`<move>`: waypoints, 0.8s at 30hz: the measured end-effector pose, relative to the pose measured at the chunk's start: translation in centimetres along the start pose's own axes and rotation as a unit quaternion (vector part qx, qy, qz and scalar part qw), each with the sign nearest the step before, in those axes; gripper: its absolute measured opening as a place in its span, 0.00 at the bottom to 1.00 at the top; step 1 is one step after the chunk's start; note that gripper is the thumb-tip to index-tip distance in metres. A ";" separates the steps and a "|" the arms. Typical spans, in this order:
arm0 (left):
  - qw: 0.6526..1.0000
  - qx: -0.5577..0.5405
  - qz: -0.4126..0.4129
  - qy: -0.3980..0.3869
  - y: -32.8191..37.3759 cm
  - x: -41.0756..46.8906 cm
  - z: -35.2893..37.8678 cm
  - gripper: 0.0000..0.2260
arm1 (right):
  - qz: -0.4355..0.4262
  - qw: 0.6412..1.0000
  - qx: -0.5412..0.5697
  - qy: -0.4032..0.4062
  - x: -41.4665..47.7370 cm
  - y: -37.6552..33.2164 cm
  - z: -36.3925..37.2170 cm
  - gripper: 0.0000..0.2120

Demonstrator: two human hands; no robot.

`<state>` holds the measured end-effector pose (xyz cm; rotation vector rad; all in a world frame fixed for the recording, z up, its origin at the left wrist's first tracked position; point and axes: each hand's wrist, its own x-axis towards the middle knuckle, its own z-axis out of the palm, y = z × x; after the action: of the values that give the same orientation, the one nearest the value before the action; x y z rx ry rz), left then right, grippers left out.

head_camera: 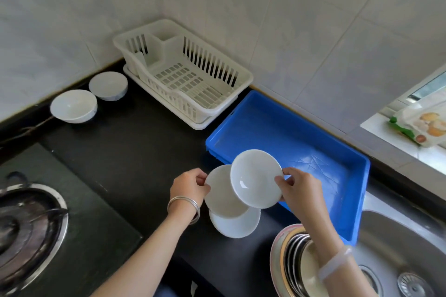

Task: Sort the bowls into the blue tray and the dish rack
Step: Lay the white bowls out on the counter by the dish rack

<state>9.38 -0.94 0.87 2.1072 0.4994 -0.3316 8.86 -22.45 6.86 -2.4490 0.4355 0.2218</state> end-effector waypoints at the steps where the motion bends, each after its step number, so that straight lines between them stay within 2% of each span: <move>1: 1.000 -0.022 -0.006 0.009 0.1 0.4 -1.1 0.07 | -0.011 1.000 0.007 0.001 0.3 -0.7 -0.1 0.06; 8: 0.984 -0.137 -0.059 0.100 -2.7 3.5 -8.0 0.11 | -0.058 0.995 0.063 -0.040 3.4 -6.9 2.4 0.06; 11: 0.958 -0.218 -0.113 0.148 -5.0 4.9 -10.3 0.10 | -0.074 0.992 0.063 -0.083 5.4 -9.3 5.6 0.05; 17: 0.902 -0.303 -0.179 0.248 -9.2 8.1 -13.9 0.09 | -0.082 0.979 0.104 -0.158 8.8 -14.1 13.0 0.05; 24: 0.836 -0.390 -0.218 0.319 -11.8 12.0 -16.4 0.09 | -0.026 0.968 0.156 -0.195 12.8 -19.1 20.1 0.03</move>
<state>15.19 21.36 -3.81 1.2293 1.2747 0.3211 26.65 0.89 -1.59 -2.0419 0.2120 0.5560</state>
